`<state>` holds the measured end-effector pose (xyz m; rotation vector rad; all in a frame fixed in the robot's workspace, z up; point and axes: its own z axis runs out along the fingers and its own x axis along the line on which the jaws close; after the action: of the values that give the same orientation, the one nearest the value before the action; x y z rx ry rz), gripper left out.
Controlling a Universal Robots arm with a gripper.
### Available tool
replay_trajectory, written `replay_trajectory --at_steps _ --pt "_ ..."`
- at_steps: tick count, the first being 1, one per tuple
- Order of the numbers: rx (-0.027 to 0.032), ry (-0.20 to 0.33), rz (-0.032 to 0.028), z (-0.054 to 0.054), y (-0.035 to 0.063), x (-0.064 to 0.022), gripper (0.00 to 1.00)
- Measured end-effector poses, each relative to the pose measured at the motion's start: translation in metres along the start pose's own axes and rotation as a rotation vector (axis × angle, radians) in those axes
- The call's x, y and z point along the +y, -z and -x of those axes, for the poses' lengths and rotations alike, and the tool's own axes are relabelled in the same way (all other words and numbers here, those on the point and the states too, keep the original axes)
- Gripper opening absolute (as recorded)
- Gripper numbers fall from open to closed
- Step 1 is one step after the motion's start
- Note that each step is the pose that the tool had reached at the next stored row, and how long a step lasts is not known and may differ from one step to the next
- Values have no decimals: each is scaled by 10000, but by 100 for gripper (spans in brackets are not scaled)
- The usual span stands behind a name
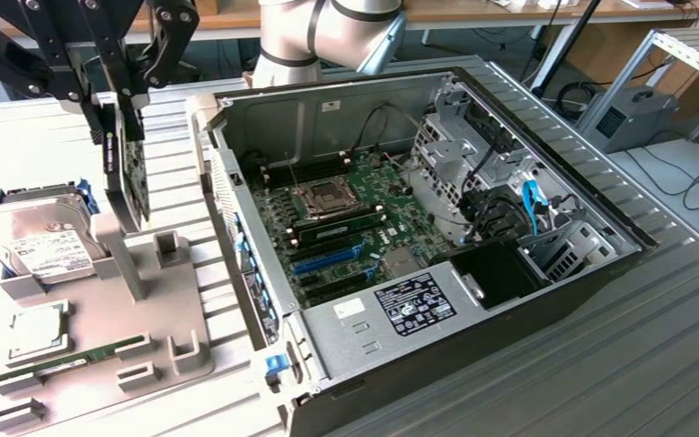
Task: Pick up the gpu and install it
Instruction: 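Pick up the gpu and move the gpu toward the slot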
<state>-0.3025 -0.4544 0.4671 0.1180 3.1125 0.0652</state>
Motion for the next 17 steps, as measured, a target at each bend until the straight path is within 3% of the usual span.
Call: replay_trajectory --at_steps 17 --pt "-1 1 -6 92 -99 3 26"
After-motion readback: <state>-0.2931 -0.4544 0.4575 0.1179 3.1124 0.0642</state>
